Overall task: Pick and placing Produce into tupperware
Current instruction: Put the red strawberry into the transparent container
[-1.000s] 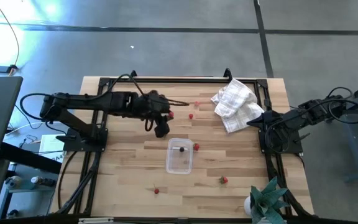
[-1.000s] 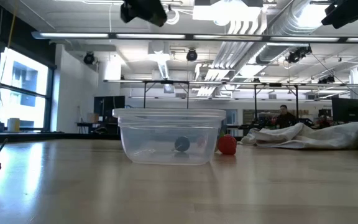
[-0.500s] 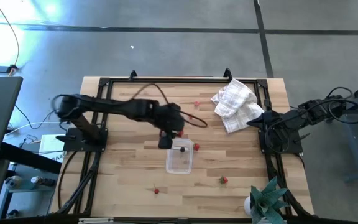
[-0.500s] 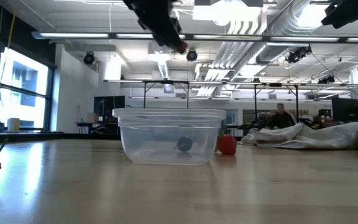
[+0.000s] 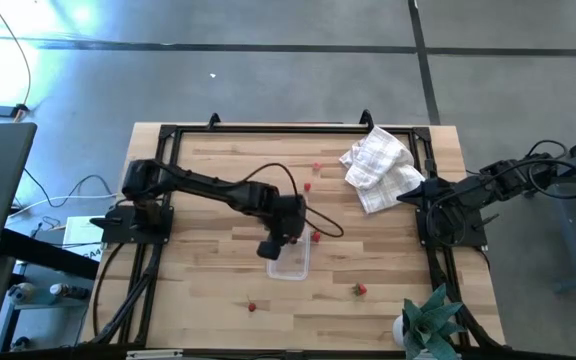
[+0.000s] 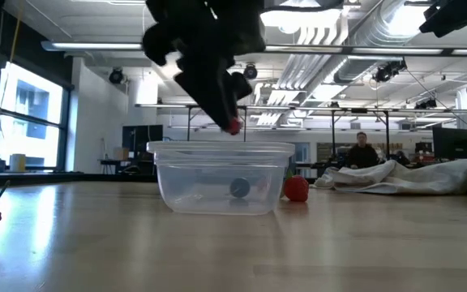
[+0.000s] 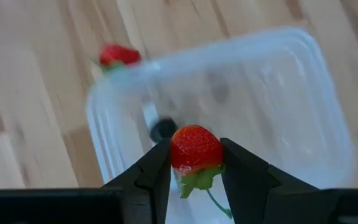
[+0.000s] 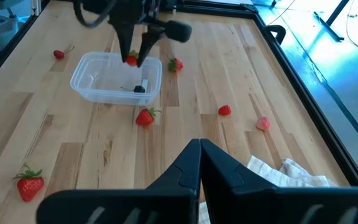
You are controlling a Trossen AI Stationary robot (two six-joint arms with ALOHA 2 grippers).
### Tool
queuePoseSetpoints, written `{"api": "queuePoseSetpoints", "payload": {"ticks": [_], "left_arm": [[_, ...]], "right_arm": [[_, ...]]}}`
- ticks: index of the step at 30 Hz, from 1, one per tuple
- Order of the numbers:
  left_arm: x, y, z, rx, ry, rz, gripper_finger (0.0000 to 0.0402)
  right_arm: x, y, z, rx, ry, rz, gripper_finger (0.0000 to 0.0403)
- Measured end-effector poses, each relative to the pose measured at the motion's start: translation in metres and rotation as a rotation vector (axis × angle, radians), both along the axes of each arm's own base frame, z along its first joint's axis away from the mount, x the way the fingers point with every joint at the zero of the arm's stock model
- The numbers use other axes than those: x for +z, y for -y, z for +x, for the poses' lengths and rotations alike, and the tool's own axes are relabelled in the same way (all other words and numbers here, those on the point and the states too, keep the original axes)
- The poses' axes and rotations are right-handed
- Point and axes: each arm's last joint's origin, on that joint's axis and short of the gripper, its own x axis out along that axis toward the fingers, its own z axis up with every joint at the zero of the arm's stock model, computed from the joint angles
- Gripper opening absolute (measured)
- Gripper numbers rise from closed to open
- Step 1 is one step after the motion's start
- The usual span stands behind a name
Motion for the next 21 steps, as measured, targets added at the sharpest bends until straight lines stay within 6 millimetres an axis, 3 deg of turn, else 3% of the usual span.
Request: {"api": "queuePoseSetpoints", "payload": {"ticks": [12,21], "left_arm": [[-0.047,0.001,0.006,0.022,-0.166,0.016,0.012],[-0.056,-0.001,0.006,0.035,-0.203,0.054,0.0121]], "right_arm": [[0.0,0.0,0.0,0.0,0.0,0.0,0.0],[0.0,0.0,0.0,0.0,0.0,0.0,0.0]]}}
